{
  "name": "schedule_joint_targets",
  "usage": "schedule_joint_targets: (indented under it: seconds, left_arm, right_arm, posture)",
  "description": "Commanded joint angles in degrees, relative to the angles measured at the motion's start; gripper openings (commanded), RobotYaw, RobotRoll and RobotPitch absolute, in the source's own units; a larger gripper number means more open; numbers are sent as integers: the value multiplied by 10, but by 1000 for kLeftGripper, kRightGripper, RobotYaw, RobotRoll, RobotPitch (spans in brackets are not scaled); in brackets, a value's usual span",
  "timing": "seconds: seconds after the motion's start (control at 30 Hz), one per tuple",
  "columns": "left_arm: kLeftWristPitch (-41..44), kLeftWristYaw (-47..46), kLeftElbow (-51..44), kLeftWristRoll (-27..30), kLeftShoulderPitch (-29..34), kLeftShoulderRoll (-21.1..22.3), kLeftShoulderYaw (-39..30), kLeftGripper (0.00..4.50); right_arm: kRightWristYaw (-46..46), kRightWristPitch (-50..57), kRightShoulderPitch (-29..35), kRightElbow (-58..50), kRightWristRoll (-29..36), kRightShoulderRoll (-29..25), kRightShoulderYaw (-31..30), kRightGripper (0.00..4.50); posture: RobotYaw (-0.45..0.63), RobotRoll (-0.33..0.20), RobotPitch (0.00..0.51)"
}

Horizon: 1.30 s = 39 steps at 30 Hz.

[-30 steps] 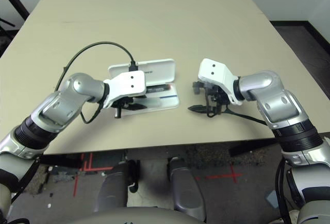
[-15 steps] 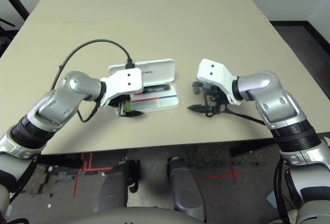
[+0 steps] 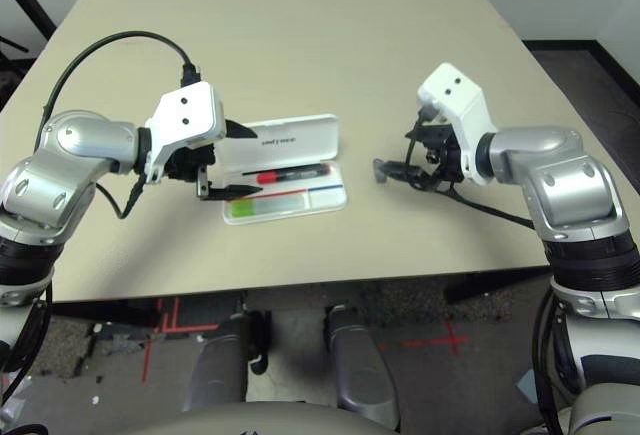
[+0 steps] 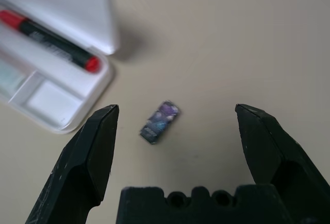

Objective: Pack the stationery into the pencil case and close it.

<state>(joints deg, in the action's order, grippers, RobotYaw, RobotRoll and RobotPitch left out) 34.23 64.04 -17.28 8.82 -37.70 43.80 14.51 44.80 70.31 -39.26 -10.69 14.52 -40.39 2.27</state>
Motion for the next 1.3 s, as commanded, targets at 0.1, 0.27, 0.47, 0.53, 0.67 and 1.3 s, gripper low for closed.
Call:
schedule_joint_targets:
  seconds: [0.1,0.27,0.47,0.53,0.67,1.3]
  left_arm:
    - [-9,-9,3,-8,2,-3,11,4477]
    - [-13,-11,10,-14,-4,-6,17,4477]
    - [-13,-8,9,-17,-5,-4,15,4477]
    - [-12,-8,9,-17,-6,-3,15,4477]
    - [-11,-9,9,-19,-8,-5,16,4477]
    - [-2,-16,8,-25,-15,-8,22,4500]
  right_arm:
    - [-129,156,-70,-8,-17,99,44,4500]
    - [-211,166,-47,-9,-34,177,49,4500]
    - [-253,157,2,-9,-35,199,34,4500]
    - [-260,154,10,-3,-34,197,31,4500]
    - [-260,131,22,20,-30,188,18,4500]
    - [-231,53,18,98,-18,166,-15,1582]
  posture:
    - [-213,0,187]
    - [-214,0,186]
    - [-208,0,186]
    - [-206,0,186]
    - [-205,0,184]
    - [-193,0,178]
